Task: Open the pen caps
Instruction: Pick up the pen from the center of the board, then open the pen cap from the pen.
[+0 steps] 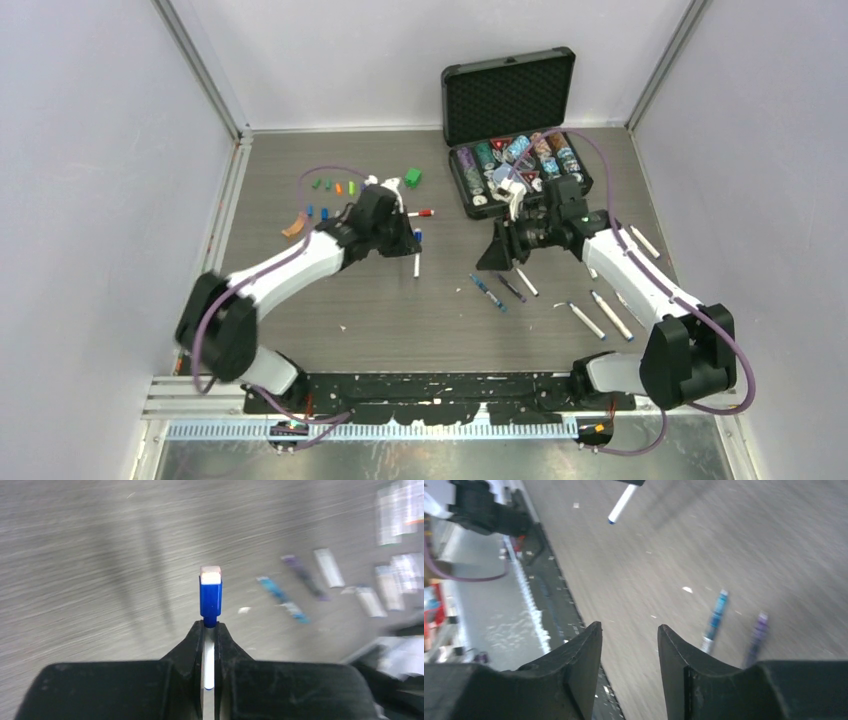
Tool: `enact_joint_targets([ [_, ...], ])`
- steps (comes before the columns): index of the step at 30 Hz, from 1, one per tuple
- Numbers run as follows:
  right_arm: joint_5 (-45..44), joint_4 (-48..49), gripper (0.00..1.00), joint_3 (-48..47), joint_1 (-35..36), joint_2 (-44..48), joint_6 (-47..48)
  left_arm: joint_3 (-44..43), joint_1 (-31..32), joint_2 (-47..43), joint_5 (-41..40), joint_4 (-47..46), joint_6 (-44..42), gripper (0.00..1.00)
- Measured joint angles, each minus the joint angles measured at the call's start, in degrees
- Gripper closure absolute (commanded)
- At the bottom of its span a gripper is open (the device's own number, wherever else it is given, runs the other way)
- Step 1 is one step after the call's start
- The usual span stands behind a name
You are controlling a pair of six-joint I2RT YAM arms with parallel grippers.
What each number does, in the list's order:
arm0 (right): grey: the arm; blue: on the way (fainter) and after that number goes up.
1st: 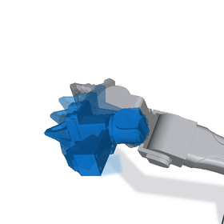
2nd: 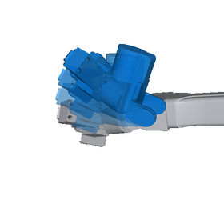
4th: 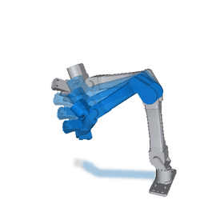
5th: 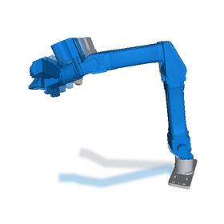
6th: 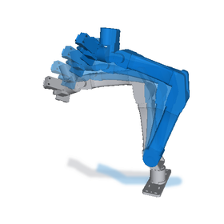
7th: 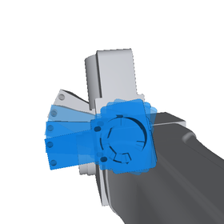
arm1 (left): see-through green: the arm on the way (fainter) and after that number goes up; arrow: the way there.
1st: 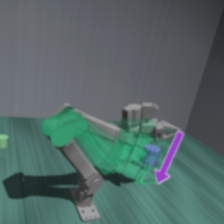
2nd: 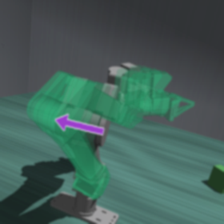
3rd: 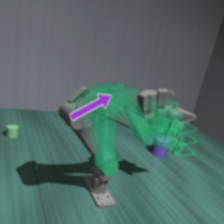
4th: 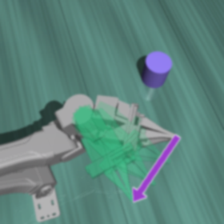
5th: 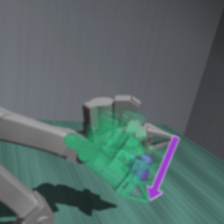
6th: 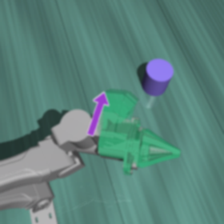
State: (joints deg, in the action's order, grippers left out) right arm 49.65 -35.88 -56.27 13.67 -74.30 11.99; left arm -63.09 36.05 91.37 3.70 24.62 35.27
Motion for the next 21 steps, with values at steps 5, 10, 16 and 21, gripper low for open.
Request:
enact_joint_targets([
  [5,5.4,12.3,0.43,3.2,4.4,-2.0,-13.7,13.9,1.3,-15.8,4.4,-25.4,13.0,1.0],
  [10,7.7,22.3,0.41,6.4,4.5,-2.7,-24.5,21.3,4.9,-15.1,4.4,-41.8,21.8,1.0],
  [16,9.4,29.9,0.41,8.1,4.5,-3.2,-32.5,21.9,9.0,-12.7,3.0,-51.7,26.0,1.0],
  [21,9.3,30.2,0.55,8.1,4.6,-4.5,-33.2,21.9,10.6,-12.1,1.6,-56.5,27.3,1.0],
])
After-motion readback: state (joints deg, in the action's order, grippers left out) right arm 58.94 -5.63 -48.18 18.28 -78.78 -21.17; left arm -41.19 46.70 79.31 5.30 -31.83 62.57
